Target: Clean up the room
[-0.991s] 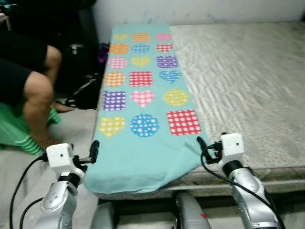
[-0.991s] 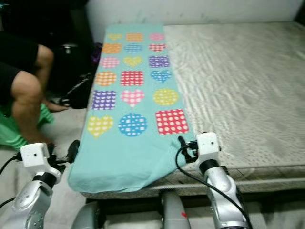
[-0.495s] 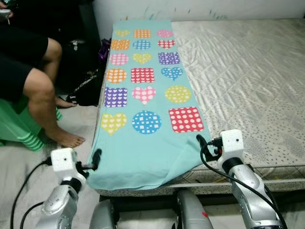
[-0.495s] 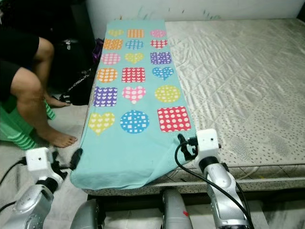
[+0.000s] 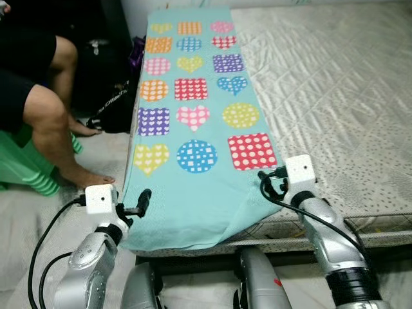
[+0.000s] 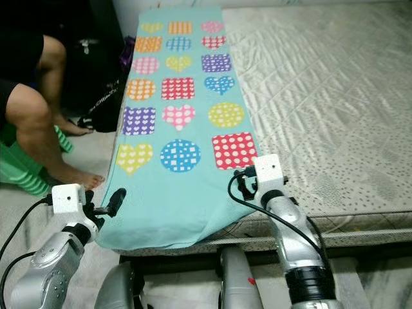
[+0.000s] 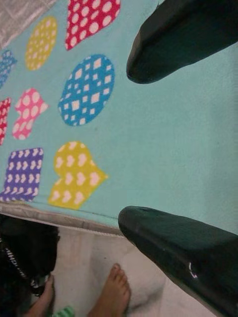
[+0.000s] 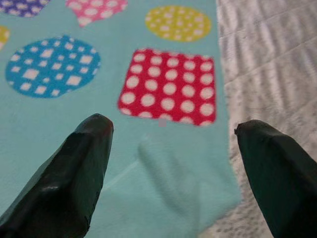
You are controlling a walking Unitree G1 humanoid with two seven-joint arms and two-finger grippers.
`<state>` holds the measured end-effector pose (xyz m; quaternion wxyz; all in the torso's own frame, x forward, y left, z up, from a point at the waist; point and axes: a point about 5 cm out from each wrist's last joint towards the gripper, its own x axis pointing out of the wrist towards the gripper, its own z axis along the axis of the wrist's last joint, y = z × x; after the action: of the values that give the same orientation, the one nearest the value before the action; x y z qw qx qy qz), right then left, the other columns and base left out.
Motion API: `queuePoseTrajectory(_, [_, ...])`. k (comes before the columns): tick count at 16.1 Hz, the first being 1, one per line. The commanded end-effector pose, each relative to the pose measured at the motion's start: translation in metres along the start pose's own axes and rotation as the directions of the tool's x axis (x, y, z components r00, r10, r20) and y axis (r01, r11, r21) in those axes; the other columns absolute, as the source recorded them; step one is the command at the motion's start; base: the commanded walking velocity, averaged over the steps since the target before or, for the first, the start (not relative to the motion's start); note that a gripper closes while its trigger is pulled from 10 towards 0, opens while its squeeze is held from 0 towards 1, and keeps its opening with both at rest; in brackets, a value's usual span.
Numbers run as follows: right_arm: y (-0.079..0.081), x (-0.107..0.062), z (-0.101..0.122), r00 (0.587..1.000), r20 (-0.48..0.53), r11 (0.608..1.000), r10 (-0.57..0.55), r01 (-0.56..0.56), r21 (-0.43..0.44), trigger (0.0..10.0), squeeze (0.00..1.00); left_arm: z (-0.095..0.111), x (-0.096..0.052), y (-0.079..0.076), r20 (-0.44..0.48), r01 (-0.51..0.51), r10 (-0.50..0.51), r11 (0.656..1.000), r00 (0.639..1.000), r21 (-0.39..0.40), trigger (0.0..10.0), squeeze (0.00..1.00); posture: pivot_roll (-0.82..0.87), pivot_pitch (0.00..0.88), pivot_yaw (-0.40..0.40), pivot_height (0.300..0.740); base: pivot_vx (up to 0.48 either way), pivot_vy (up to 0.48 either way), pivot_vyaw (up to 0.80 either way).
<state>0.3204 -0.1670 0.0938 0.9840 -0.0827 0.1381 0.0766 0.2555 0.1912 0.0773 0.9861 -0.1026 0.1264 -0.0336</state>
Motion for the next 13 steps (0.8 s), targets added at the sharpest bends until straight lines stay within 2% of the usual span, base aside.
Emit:
queuePoseTrajectory(1, [0.005,0.005,-0.001,0.999,-0.033,1.0,-0.005,0.006,0.001,10.0,0.0,-0.002,-0.002,-0.003,-0.018,0.007,-0.007,1.0,1.0,-0.006,10.0,0.0,-0.15,0.189,0.038,0.594,0.0,0.0,0.0])
queuePoseTrajectory(3, [0.022,0.017,0.002,0.999,-0.043,1.0,0.012,-0.011,0.015,10.0,0.0,-0.003,-0.005,-0.012,-0.027,0.03,-0.031,0.999,0.999,-0.02,10.0,0.0,-0.13,0.204,0.041,0.594,0.0,0.0,0.0])
queuePoseTrajectory(4, [0.031,0.022,-0.003,0.996,-0.088,1.0,0.021,-0.023,-0.021,10.0,0.0,-0.005,-0.01,-0.019,-0.041,0.078,-0.08,0.995,0.996,-0.061,10.0,0.0,-0.12,0.211,0.042,0.594,0.0,0.0,0.0])
queuePoseTrajectory(6, [0.037,0.029,-0.006,0.993,-0.122,1.0,0.005,-0.007,-0.016,10.0,0.0,-0.006,-0.017,-0.029,-0.063,0.154,-0.158,0.986,0.985,-0.066,10.0,0.0,-0.11,0.215,0.042,0.594,0.0,0.0,0.0])
queuePoseTrajectory(9, [0.045,0.038,0.002,0.995,-0.097,1.0,-0.028,0.027,-0.011,10.0,0.0,-0.006,-0.02,-0.029,-0.069,0.149,-0.152,0.988,0.986,-0.047,10.0,0.0,-0.07,0.231,0.038,0.594,0.0,0.0,0.0])
queuePoseTrajectory(13, [0.043,0.046,0.016,0.992,-0.031,0.992,-0.122,0.121,-0.035,10.0,0.0,-0.005,-0.031,-0.032,-0.08,0.147,-0.151,0.987,0.985,-0.058,10.0,0.0,-0.05,0.259,0.037,0.594,0.0,0.0,0.0])
